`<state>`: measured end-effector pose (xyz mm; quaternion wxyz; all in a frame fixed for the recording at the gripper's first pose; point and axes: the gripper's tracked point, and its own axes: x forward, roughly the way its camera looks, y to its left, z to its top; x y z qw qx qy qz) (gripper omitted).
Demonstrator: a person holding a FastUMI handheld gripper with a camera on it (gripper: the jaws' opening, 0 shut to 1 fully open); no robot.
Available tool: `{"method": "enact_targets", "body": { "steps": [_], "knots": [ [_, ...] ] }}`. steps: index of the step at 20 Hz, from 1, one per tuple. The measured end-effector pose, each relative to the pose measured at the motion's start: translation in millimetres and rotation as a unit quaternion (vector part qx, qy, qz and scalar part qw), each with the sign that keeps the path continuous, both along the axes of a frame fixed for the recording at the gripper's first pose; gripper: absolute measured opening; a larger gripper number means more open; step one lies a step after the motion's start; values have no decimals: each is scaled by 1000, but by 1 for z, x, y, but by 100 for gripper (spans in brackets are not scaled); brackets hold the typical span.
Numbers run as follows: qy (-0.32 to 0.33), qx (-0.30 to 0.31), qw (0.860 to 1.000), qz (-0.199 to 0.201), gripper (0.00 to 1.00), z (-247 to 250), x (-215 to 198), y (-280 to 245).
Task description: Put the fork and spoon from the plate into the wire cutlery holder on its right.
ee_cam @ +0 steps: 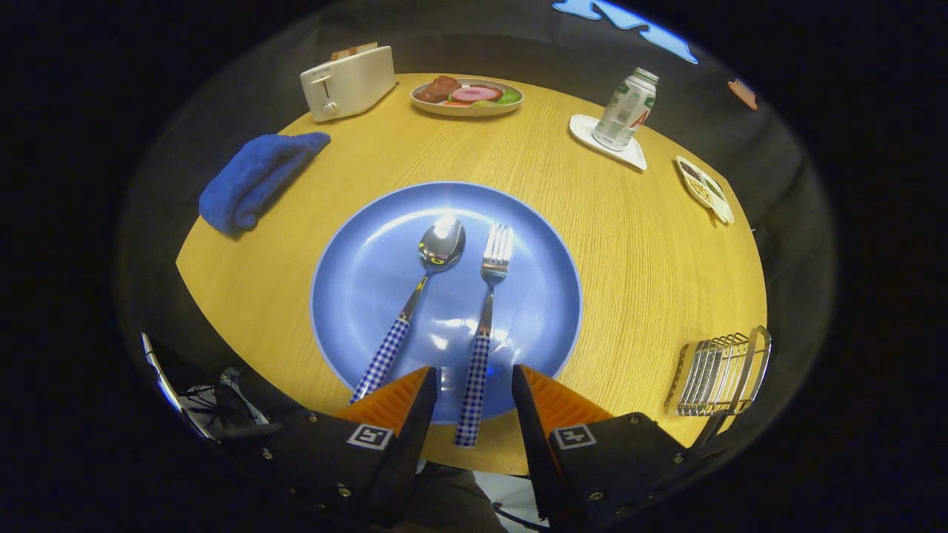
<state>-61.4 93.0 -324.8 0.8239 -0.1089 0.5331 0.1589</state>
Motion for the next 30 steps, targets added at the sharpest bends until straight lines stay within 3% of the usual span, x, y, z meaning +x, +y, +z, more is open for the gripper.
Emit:
{"method": "enact_targets", "body": {
  "steps": [2,7,8,19,24,30],
  "knots": [
    [18,-6,1000,-10,20,-4,1,-3],
    [65,-28,997,8,21,-3,-3,-3],
    [76,-35,996,16,2,-13,-3,-2],
    [104,-30,994,24,2,29,3,-42],
    [116,-20,993,33,2,66,-17,-69],
    [127,-13,992,-8,2,112,-36,-124]
  ]
}}
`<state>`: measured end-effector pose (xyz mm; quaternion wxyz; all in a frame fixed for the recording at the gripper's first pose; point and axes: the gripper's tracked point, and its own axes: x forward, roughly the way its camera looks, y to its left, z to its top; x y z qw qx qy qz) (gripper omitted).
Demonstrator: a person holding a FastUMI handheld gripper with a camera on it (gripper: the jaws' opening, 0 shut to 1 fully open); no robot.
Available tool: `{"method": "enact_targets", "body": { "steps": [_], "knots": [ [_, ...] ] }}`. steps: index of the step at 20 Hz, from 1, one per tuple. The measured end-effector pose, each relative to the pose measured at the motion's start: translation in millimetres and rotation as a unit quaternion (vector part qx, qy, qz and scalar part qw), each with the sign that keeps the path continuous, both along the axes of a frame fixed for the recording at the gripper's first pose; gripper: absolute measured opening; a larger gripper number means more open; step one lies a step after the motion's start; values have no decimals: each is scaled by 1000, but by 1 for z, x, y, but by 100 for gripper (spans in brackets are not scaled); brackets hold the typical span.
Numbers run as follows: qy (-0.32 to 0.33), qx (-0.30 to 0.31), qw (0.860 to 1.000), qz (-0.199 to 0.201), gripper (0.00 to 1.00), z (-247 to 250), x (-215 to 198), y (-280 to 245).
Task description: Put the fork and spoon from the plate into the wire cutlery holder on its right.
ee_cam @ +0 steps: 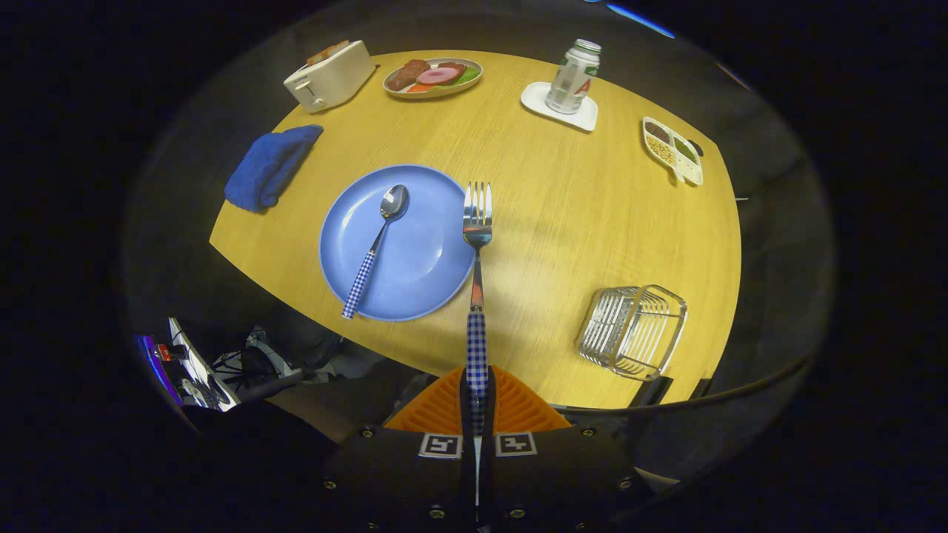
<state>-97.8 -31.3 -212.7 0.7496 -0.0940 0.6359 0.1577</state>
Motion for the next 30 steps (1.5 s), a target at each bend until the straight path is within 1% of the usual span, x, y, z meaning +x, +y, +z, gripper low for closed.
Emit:
{"method": "enact_targets", "body": {
  "steps": [2,6,10,13,16,22,26,30],
  "knots": [
    [5,-1,1000,-15,2,9,-10,-20],
    [12,-5,998,-58,2,25,-30,-61],
    [45,-15,996,-75,2,29,-52,-99],
    [81,-37,993,-77,2,28,-59,-132],
    [113,-55,990,-67,2,15,-57,-154],
    [163,-87,983,-24,2,5,-42,-168],
    [205,-120,971,9,2,-1,-25,-176],
    [246,-134,960,29,2,-11,-14,-175]
  ]
}}
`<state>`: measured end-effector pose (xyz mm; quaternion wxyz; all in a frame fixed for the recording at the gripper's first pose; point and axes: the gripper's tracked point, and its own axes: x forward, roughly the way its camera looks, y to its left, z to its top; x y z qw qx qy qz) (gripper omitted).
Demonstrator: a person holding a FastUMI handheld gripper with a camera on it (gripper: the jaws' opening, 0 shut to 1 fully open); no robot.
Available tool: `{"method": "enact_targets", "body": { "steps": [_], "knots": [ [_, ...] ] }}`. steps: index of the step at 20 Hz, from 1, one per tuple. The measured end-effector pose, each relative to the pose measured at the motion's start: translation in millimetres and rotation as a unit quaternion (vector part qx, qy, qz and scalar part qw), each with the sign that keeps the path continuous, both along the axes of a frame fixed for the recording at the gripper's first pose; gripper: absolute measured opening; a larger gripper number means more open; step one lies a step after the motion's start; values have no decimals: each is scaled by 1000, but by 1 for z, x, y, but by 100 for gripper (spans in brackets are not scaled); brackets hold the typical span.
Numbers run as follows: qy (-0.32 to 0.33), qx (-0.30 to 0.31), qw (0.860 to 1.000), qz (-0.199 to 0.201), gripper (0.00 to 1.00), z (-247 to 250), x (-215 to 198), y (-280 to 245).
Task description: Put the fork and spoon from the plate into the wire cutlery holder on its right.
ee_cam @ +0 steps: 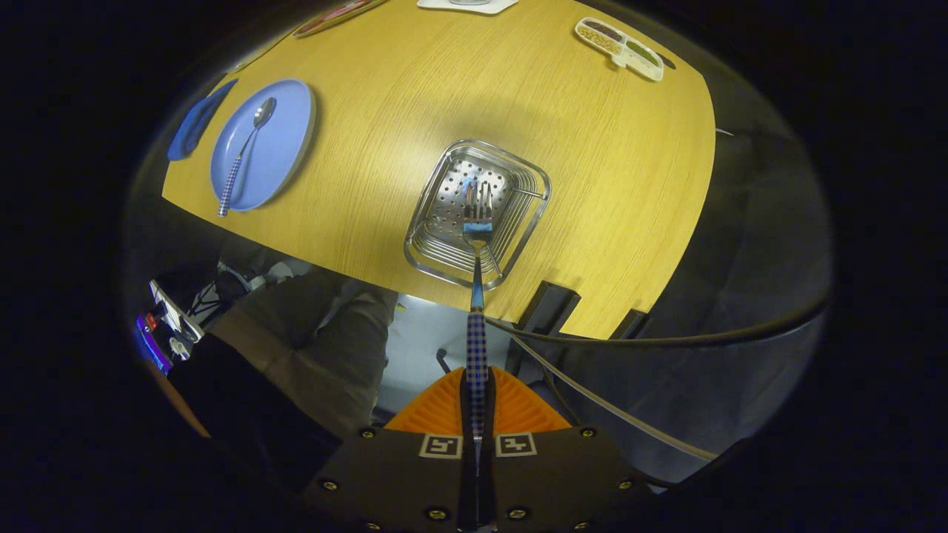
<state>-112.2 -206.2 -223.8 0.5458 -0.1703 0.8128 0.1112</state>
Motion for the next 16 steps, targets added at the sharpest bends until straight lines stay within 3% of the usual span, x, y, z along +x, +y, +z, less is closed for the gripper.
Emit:
{"method": "enact_targets", "body": {
  "steps": [10,15,16],
  "knots": [
    [39,-3,999,-9,2,-16,29,6],
    [26,4,1000,-15,11,-17,39,12],
    [16,7,1000,-15,27,-20,42,12]
  ]
}}
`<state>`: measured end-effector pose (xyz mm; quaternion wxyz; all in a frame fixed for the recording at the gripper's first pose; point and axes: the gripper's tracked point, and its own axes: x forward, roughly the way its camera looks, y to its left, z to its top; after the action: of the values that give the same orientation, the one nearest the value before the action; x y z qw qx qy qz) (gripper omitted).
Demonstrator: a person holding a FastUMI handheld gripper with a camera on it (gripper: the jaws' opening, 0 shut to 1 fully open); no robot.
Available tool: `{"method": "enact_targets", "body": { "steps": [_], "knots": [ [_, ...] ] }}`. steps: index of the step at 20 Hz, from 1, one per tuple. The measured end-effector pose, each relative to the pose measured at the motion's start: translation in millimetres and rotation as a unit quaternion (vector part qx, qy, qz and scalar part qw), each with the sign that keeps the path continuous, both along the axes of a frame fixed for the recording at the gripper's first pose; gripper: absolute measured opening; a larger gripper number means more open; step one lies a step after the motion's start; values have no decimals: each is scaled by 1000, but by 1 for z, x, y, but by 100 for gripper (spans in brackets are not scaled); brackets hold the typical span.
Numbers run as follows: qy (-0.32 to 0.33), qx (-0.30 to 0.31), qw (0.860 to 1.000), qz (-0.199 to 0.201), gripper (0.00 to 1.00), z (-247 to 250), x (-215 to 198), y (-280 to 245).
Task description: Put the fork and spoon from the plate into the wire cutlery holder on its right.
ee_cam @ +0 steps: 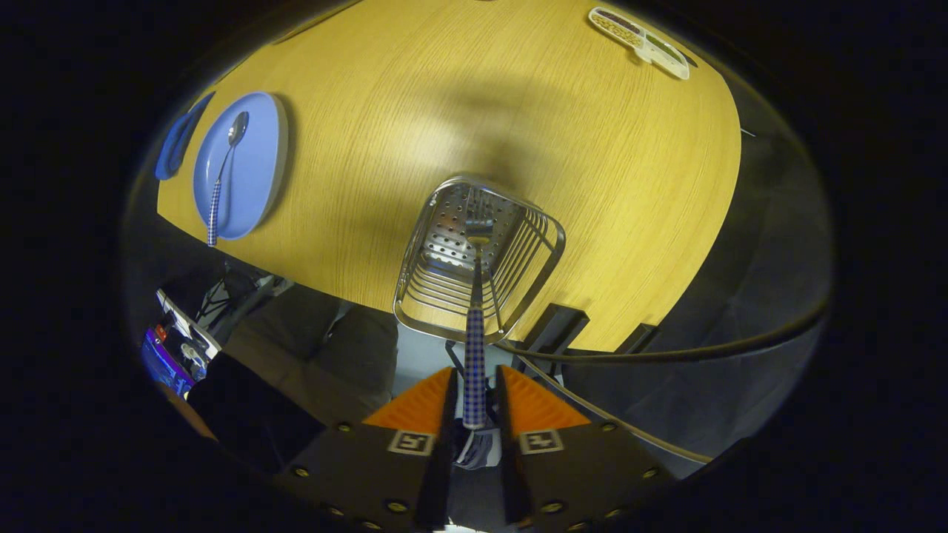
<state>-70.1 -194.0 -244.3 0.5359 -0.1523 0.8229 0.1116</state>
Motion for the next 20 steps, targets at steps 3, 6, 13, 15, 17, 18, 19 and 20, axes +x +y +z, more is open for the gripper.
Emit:
{"method": "enact_targets", "body": {
  "steps": [3,6,13,15,17,18,19,20],
  "knots": [
    [-15,7,1000,-13,54,9,-1,-1],
    [-43,5,999,-23,85,20,-5,-7],
    [-187,-13,978,-89,98,49,-37,-12],
    [-221,-9,970,-99,98,47,-53,-1],
    [-238,3,963,-126,98,52,-69,14],
    [-244,12,960,-139,99,52,-78,24],
    [-253,20,956,-151,99,54,-86,34],
    [-264,22,951,-160,99,56,-93,41]
  ]
}}
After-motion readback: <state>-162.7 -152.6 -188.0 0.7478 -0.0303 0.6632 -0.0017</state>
